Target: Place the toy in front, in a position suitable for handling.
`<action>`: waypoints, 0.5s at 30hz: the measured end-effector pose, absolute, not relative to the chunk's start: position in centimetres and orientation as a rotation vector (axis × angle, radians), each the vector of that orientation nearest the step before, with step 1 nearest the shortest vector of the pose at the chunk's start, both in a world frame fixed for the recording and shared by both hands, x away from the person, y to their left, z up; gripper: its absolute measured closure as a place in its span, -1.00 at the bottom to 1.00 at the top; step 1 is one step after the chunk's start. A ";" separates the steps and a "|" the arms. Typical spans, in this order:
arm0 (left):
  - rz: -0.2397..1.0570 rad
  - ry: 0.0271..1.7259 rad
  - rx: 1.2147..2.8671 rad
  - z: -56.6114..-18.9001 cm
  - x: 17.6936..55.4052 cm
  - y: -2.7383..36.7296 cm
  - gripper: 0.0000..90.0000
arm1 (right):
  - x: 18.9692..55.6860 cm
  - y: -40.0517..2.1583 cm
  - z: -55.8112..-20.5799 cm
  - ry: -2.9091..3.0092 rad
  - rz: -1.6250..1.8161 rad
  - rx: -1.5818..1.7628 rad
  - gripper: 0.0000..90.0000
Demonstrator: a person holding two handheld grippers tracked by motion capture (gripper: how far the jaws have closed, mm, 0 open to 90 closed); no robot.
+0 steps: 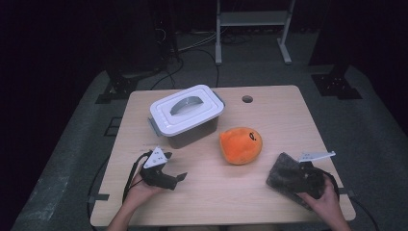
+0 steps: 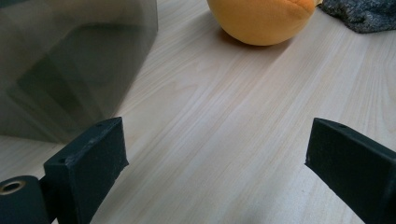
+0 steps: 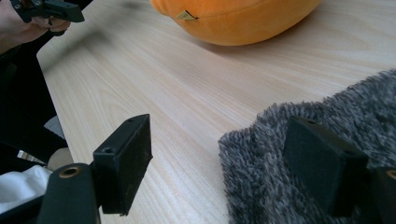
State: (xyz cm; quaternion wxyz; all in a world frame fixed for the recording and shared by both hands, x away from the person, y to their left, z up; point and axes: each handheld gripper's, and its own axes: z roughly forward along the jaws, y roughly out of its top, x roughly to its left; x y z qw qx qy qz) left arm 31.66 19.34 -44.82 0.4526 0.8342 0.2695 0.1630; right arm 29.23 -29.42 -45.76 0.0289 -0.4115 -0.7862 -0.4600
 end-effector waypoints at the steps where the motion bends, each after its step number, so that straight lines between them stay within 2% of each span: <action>1: 0.398 0.668 2.058 -44.9 31.7 19.3 -0.90 | 29.2 -29.5 -45.8 -2.422 -1.420 -1.271 -0.50; 15: 0.390 0.648 2.075 -45.0 32.0 18.7 -0.90 | 28.7 -30.5 -45.7 -2.391 -1.463 -1.297 -0.51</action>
